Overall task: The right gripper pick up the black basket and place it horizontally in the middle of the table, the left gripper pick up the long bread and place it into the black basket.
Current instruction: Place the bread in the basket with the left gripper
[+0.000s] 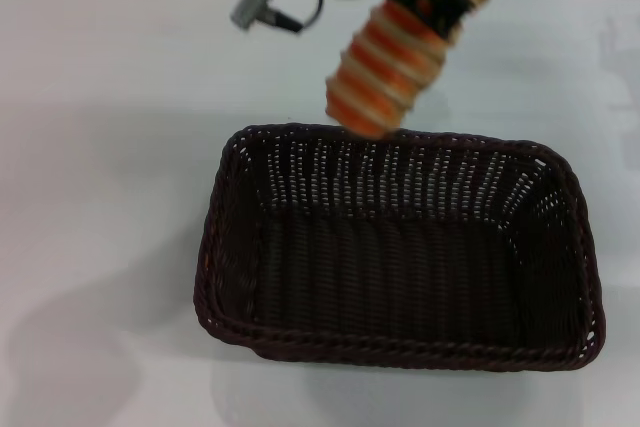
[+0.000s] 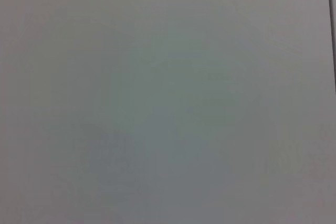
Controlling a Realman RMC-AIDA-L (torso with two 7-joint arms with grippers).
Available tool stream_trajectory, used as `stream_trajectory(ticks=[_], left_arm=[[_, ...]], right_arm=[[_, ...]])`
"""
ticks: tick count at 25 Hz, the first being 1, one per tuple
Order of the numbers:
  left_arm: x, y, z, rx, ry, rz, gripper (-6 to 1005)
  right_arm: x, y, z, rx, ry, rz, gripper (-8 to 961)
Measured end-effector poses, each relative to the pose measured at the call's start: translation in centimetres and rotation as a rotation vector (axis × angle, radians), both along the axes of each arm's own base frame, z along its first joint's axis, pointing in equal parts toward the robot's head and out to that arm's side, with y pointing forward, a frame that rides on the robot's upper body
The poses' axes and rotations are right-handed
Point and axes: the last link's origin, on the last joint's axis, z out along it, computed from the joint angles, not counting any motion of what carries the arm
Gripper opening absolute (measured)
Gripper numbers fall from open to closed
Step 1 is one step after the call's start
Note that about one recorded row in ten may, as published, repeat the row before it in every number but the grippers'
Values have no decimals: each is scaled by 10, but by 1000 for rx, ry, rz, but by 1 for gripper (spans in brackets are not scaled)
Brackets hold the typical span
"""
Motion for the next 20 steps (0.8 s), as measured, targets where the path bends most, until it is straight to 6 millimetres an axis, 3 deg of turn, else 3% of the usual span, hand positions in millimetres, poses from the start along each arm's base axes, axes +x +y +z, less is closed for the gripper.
stream_trajectory(ticks=[5, 20], left_arm=[[-12, -20, -9, -65, 17, 12, 272], [-26, -39, -24, -181, 35, 38, 282]], right_arm=[[0, 0, 0, -1, 1, 0, 370], [-1, 1, 0, -2, 0, 2, 369]])
